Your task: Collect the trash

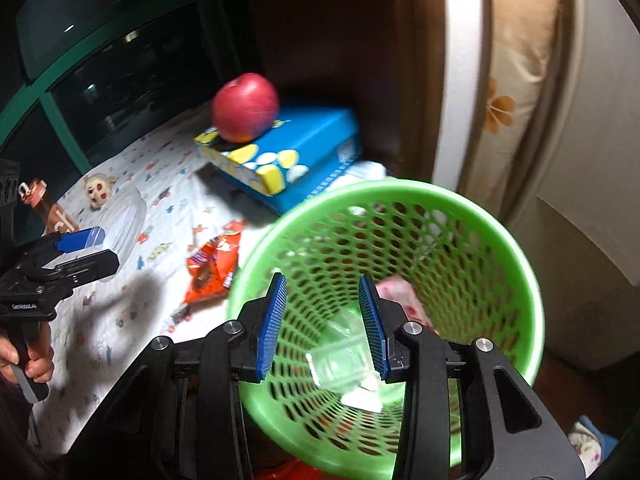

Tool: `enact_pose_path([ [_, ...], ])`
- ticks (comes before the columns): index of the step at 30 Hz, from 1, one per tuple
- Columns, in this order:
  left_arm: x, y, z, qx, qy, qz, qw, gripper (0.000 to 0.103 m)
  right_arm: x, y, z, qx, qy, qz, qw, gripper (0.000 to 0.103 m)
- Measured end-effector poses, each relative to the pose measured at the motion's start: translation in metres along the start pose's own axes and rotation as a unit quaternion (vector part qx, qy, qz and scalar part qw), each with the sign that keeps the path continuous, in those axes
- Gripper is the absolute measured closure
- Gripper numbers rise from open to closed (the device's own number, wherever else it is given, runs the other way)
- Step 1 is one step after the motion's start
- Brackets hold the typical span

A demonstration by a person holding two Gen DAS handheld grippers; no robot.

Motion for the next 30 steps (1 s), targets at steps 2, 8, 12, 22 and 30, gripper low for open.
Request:
enact_pose_path([
  [2,0.003,0.002,0.012,0.011,-0.002,0.000,0.9999,0.015,-0.005,-0.004,0.012,0.011,0.001,0.002,1.000,0.065],
  [8,0.005,0.005,0.016,0.014,0.000,-0.002,0.9999,0.015,-0.005,-0.008,0.016,0.015,0.014,0.002,1.000,0.064],
  [12,-0.002,0.005,-0.002,0.001,0.011,0.002,0.9999,0.015,0.001,-0.004,-0.001,0.001,0.035,-0.001,0.999,0.062],
  [22,-0.022,-0.007,-0.064,-0.041,0.045,0.009,0.9981,0.015,0.036,0.012,-0.085,-0.059,0.087,-0.019,0.994,0.038],
  [30,-0.032,-0.021,-0.101,-0.071,0.056,0.013,0.9958,0.015,0.086,0.015,-0.139,-0.114,0.088,-0.063,0.988,0.027],
])
Point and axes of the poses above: each gripper's, at about its wrist camera, not at the fingertips, and x roughly the way its jaws point, z to its right, y to its top, the point moved 6 cm from there along x, roughly the way its jaws point, and after that the axes turned 4 degrees about -z, right-handed, at the moved point
